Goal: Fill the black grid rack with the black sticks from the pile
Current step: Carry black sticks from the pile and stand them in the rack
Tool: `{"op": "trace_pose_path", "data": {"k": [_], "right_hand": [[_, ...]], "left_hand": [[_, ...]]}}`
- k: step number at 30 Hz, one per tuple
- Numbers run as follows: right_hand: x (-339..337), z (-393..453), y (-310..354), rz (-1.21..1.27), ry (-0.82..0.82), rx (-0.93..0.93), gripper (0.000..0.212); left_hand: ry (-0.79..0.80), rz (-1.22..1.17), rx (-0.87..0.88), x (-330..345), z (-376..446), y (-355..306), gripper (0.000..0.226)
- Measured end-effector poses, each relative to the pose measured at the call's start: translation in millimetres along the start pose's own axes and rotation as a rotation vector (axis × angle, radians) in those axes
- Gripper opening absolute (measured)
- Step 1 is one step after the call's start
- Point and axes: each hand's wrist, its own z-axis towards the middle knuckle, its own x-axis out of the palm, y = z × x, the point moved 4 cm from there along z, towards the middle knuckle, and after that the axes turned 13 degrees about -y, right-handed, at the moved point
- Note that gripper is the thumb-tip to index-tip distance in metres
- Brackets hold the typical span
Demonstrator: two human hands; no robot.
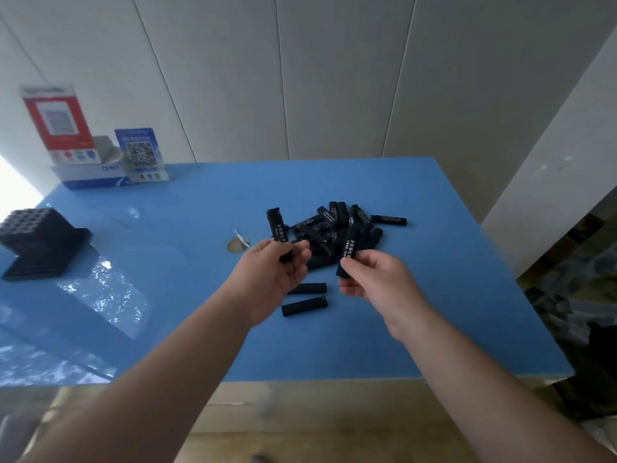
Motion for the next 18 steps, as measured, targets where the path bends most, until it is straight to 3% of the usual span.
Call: {"op": "trace_pose_path", "data": {"k": [8,18], "right_hand": [[64,-9,9,0.011,0.233,-0.017,0.008],[162,-50,22,-0.152,0.408,-0.117,0.007]], "left_hand": [[-0.249,0.176,0.279,-71,-26,-33,0.006],[-0.447,0.255,0.371,-171,-60,-77,0.016]]}}
